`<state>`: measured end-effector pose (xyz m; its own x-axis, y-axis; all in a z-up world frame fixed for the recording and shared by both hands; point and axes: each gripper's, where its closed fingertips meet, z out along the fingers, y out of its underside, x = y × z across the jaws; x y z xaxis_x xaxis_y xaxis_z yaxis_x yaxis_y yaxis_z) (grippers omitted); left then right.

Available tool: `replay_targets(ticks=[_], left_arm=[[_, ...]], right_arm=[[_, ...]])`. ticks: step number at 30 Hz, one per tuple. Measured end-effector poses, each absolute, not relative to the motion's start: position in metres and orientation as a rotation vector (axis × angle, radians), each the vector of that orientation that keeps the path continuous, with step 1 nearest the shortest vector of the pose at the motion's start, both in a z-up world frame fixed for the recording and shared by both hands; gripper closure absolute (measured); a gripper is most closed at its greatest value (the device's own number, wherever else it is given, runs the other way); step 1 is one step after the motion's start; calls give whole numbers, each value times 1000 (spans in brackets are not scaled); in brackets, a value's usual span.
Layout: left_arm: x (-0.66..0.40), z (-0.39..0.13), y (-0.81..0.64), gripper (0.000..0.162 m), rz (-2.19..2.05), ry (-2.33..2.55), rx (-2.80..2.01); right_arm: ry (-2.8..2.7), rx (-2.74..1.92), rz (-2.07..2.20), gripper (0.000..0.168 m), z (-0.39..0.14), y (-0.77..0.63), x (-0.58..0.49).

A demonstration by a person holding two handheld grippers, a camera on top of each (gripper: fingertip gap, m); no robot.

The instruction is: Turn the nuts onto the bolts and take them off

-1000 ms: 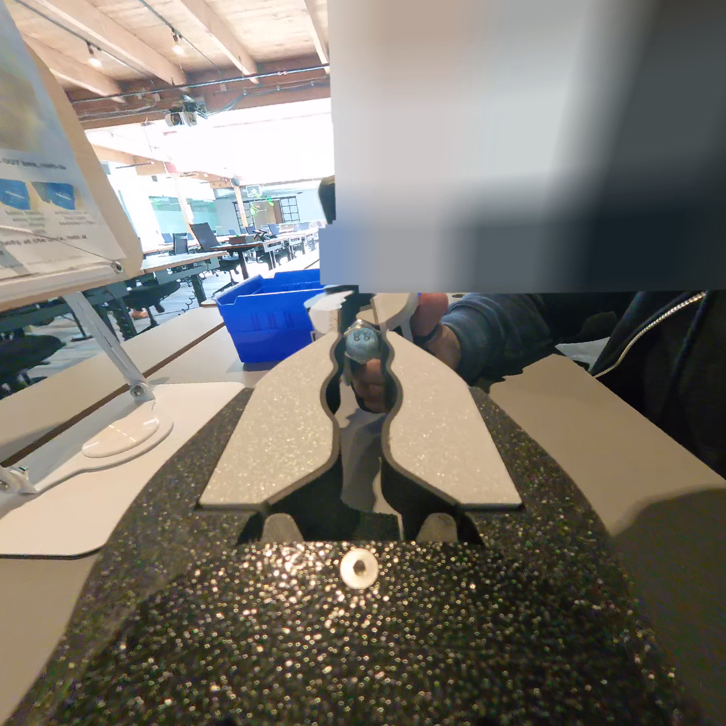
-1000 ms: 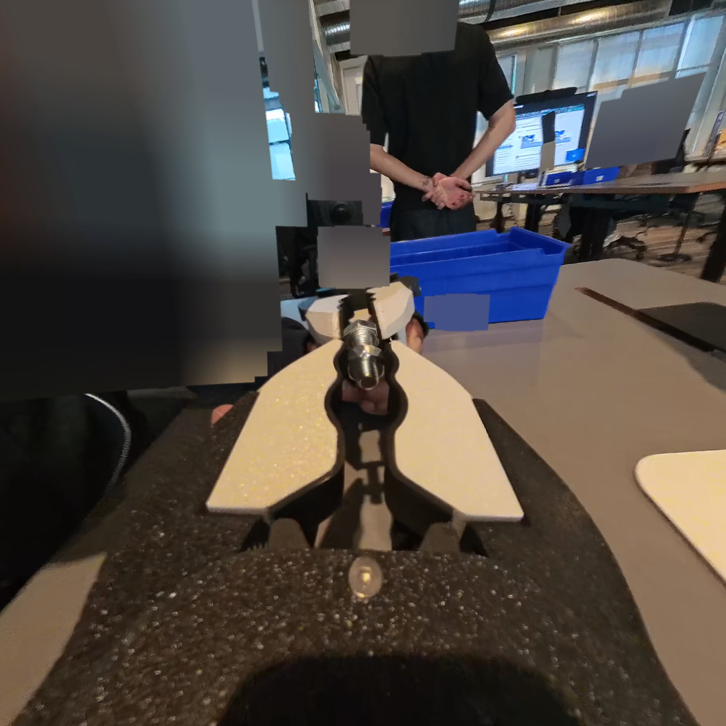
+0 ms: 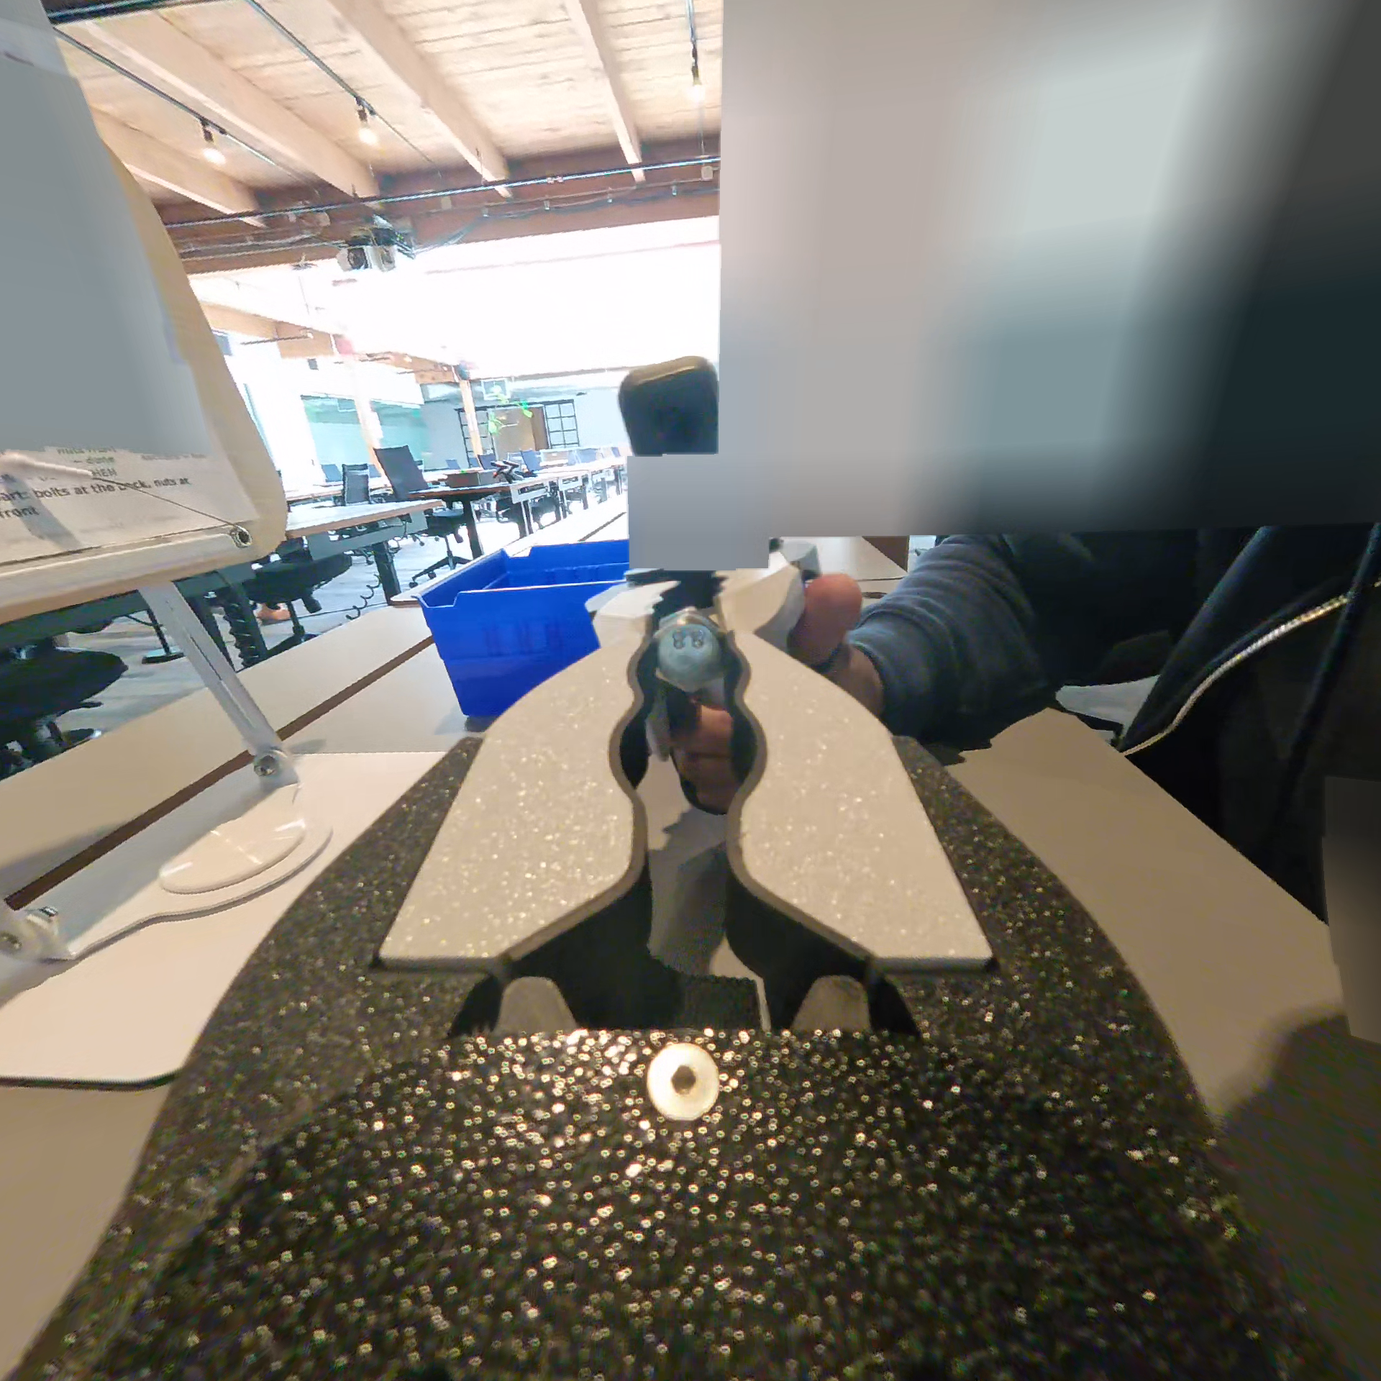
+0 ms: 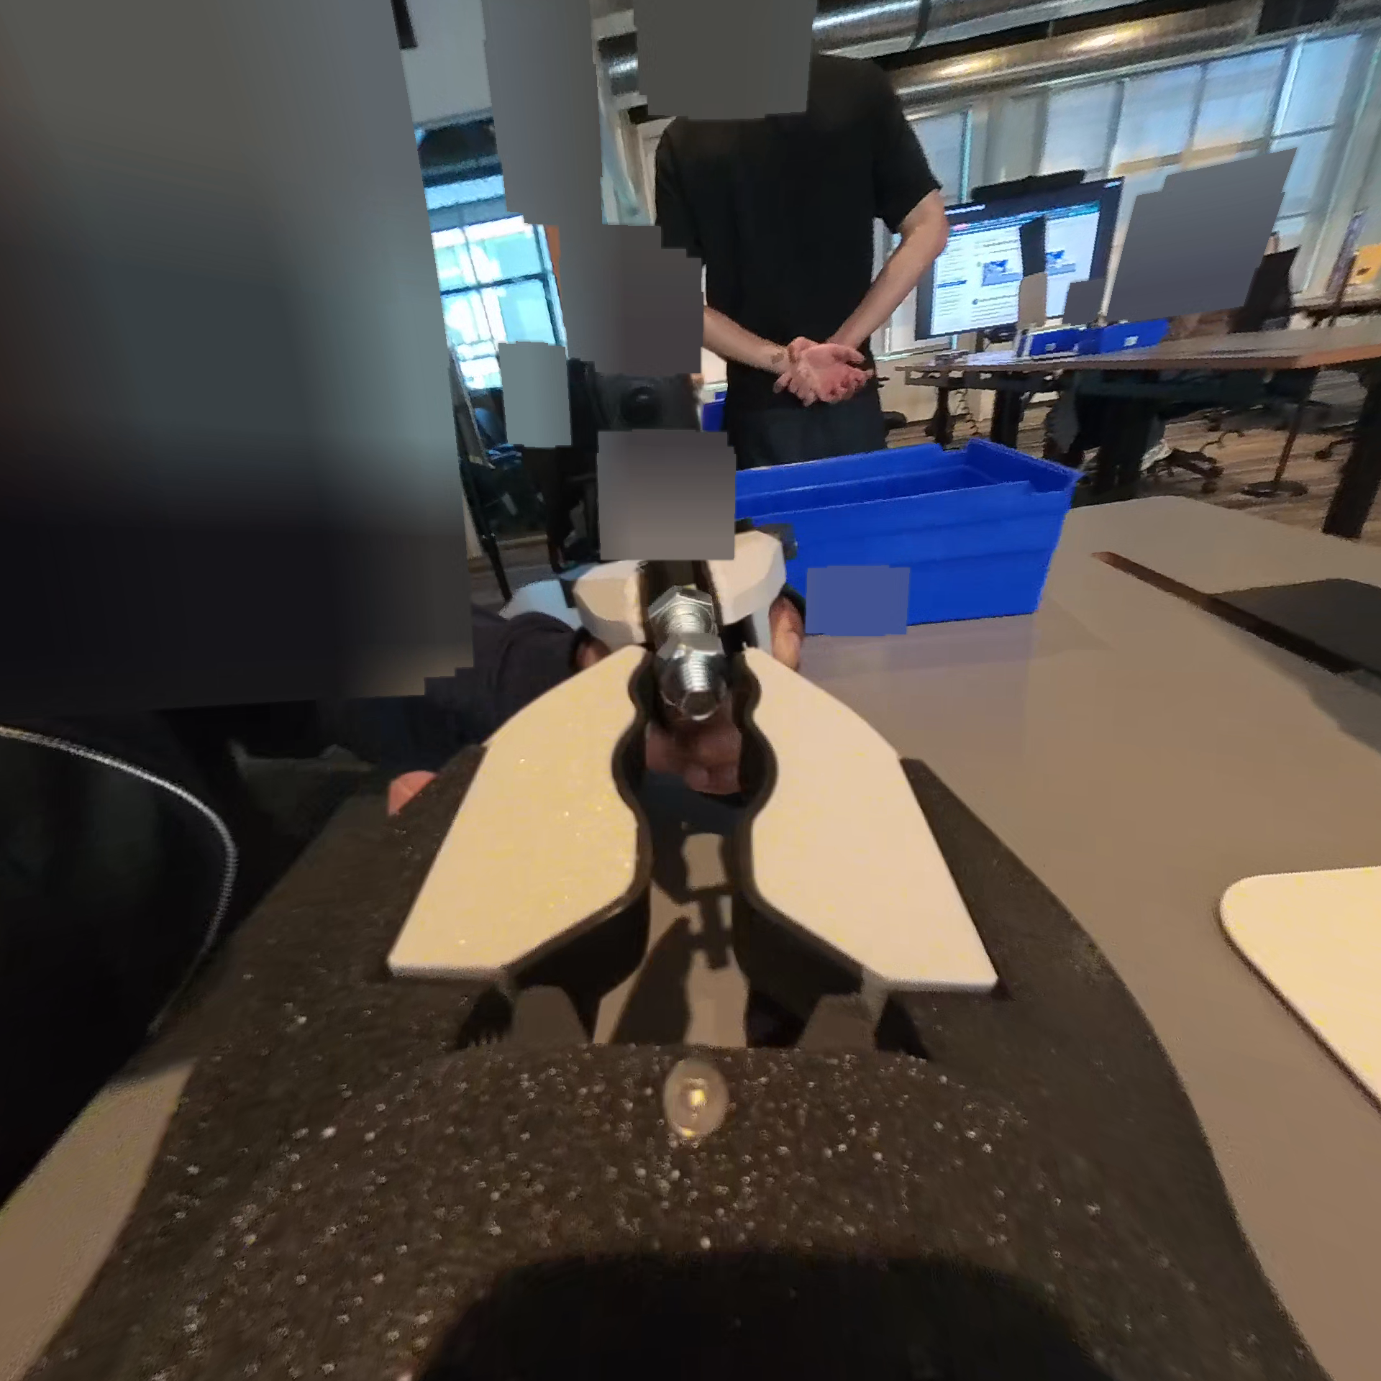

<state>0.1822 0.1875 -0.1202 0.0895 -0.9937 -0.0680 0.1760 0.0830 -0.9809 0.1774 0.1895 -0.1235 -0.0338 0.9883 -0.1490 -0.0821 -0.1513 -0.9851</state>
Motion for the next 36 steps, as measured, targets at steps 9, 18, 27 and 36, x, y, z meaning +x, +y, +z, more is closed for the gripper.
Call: replay_targets(ticks=[9,18,27,36], left_arm=[[186,-127,191,146,-1687,900,-1260],[179,-125,201,146,-1352,954,-1196],[181,-121,191,146,-1165,1059,-1089],[184,-124,192,146,-1371,998,-1166]], right_arm=[[-1330,-954,548,149,-130,196,183],[-1185,-1143,966,112,-126,195,178],[-952,-1311,1514,124,-118,198,179],[-1164,-1226,1127,150,-126,194,176]])
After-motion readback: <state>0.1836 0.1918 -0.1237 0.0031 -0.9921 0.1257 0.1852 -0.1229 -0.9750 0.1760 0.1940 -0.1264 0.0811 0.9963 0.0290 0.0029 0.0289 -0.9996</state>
